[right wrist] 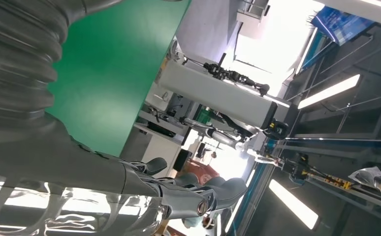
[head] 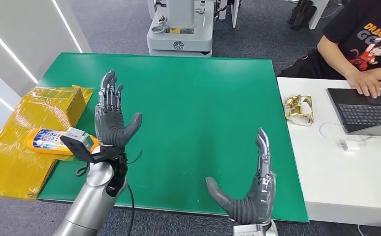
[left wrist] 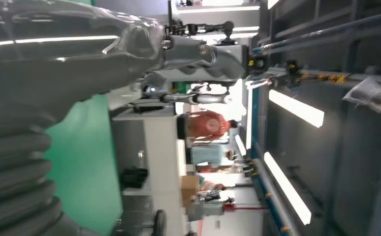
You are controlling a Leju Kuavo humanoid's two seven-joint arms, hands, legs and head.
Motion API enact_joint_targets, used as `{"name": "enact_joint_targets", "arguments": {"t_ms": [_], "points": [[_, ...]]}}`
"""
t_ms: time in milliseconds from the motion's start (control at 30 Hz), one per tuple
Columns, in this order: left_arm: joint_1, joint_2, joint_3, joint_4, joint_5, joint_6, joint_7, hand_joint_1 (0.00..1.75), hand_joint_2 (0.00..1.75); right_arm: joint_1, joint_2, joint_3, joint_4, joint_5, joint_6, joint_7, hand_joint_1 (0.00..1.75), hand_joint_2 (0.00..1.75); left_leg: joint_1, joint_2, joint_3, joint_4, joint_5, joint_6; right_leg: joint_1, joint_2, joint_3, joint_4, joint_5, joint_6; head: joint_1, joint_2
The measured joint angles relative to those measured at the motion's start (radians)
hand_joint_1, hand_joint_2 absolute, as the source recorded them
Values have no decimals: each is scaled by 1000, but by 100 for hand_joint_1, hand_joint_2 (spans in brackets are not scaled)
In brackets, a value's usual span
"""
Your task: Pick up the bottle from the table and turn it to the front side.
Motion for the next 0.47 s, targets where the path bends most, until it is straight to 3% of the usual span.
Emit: {"name": "enact_joint_targets", "arguments": {"t_ms": [233, 400, 467], "points": [[48, -111, -22, -23, 35, 95, -19, 0, 175, -7, -1, 12, -1, -4, -37, -22, 0, 175, 0, 0, 0, 0, 0, 0, 0, 0, 0, 0, 0, 0, 0, 0], [127, -133, -33, -99, -195, 335, -34, 0, 175, -7, -1, 14, 1, -40, -118, -22, 0, 175, 0, 1, 0, 0, 0, 0, 0, 1, 0, 0, 0, 0, 0, 0], [144, -133, -40, -131, -227, 364, -38, 0, 175, -7, -1, 14, 3, -65, -125, -26, 0, 175, 0, 0, 0, 0, 0, 0, 0, 0, 0, 0, -1, 0, 0, 0]]}}
